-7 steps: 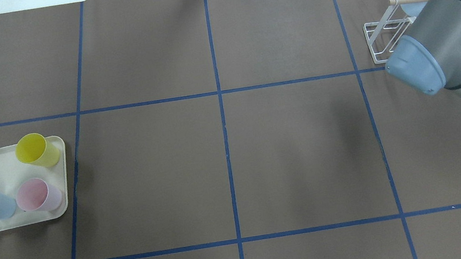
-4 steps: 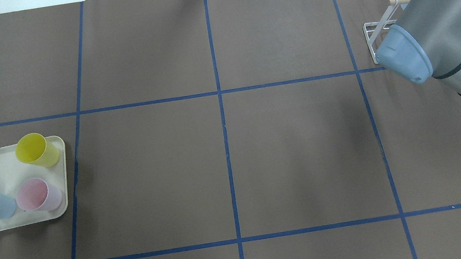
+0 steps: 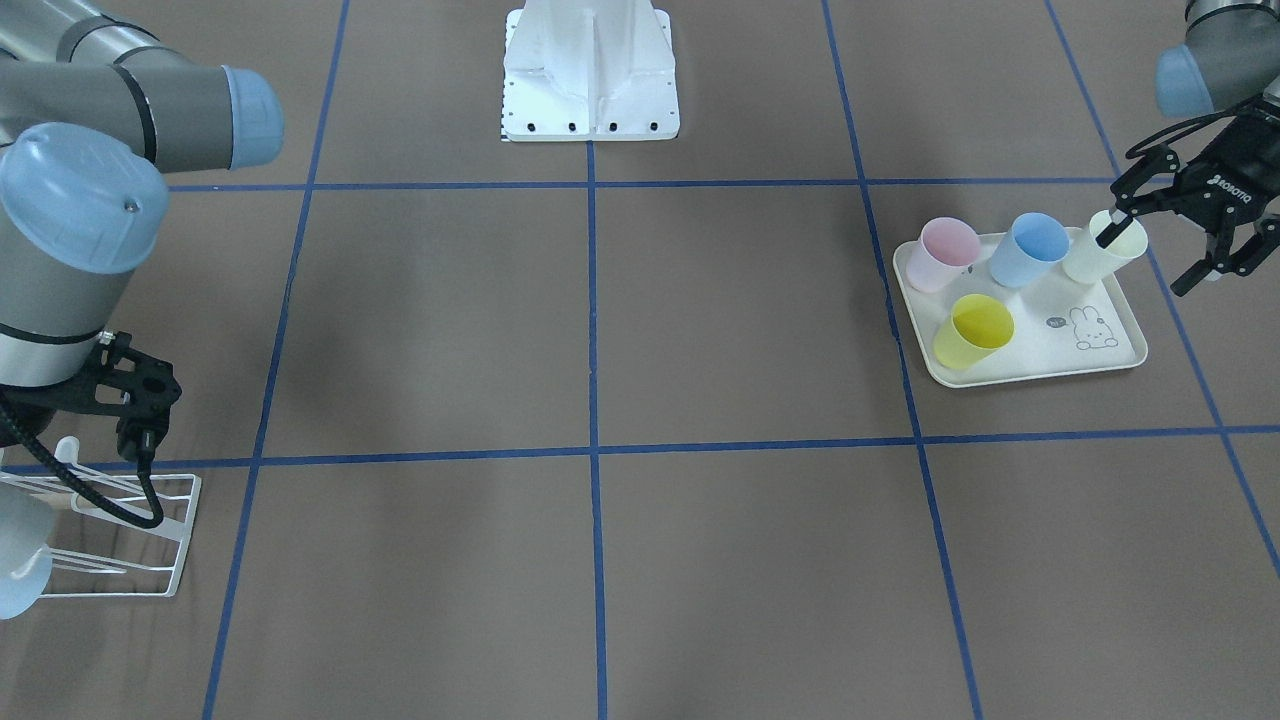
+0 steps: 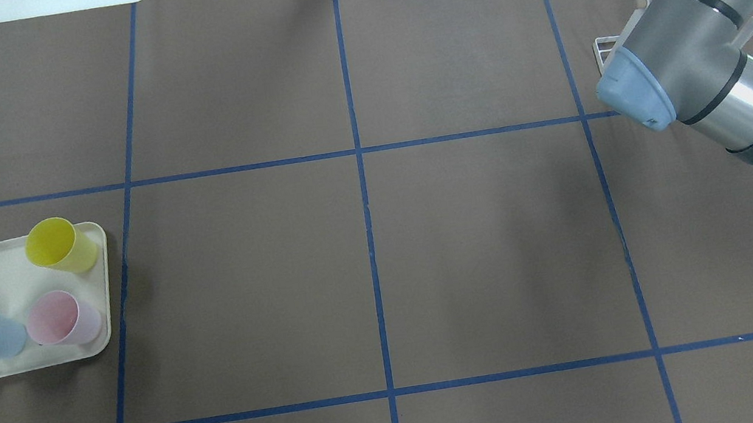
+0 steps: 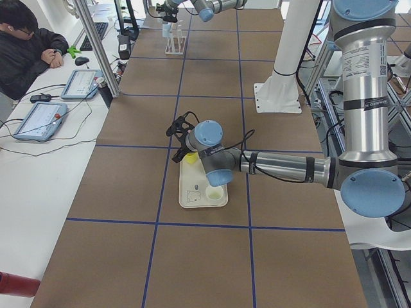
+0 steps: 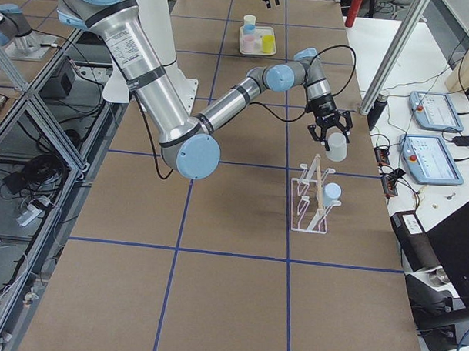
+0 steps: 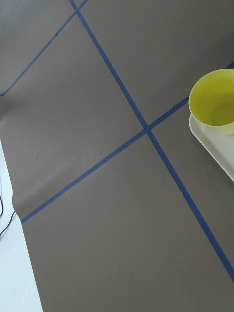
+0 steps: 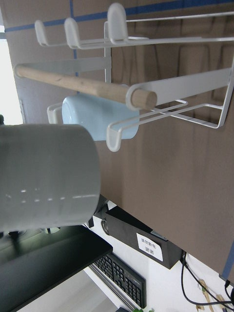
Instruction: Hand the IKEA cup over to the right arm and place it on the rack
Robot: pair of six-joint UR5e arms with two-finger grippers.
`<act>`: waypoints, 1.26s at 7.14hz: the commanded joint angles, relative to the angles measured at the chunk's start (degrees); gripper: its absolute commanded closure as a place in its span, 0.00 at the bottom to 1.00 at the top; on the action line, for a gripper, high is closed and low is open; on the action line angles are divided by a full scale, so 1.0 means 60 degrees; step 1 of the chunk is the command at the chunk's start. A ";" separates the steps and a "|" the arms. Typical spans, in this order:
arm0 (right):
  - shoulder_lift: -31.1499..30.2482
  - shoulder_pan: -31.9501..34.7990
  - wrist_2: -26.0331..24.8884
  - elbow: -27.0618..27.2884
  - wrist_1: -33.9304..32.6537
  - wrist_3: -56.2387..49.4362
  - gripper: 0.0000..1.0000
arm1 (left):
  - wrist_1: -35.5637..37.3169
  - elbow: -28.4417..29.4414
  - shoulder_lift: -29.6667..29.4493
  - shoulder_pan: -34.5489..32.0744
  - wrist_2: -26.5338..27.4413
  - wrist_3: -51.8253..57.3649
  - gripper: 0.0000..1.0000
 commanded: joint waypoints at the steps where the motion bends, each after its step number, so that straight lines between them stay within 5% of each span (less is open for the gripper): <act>1: -0.0022 0.0001 -0.0004 -0.0622 0.0613 -0.0004 1.00 | -0.0161 -0.0003 0.0126 0.0013 0.0000 -0.0043 0.00; 7: -0.0213 -0.0247 -0.0033 -0.1064 0.0967 0.0084 0.98 | -0.0161 -0.0018 0.0127 0.0013 -0.0015 -0.0087 0.00; 9: -0.0213 -0.0364 -0.0033 -0.1079 0.0967 0.0041 0.80 | -0.0161 -0.0018 0.0127 0.0013 -0.0015 -0.0087 0.00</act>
